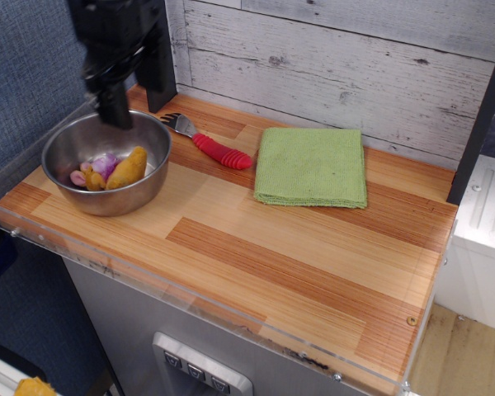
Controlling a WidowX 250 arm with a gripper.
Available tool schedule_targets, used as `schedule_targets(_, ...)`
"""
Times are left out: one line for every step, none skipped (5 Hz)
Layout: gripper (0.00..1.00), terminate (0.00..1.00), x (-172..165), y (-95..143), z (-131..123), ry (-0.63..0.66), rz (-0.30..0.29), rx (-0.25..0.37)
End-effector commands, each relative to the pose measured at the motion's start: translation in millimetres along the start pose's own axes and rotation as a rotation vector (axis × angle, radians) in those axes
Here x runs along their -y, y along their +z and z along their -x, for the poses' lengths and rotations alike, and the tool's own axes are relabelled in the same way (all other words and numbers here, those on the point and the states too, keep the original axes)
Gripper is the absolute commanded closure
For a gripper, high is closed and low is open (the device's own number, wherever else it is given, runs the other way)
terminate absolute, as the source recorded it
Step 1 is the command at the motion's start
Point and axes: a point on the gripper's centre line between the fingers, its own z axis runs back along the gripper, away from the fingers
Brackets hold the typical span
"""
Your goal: Take the vegetables from the pot and place it on the right top of the table.
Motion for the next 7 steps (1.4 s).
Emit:
schedule_targets(0.0, 0.0, -16, -6, -17, 0.028, 0.0, 0.024)
schedule_targets(0.0, 0.0, -18, -21, -19, 0.013, -0.023, 0.02)
schedule_targets(0.0, 0.0, -17, -32, -19, 0.01, -0.033, 0.026)
schedule_targets(0.0, 0.0, -16, -44, -20, 0.005, -0.067, 0.023)
schedule_targets(0.0, 0.0, -18, -59, -23, 0.002, -0.095, 0.04)
schedule_targets(0.0, 0.0, -19, -69, -22, -0.008, -0.111, 0.044)
schedule_targets(1.0, 0.0, -15, -69, -22, -0.017, -0.104, 0.065)
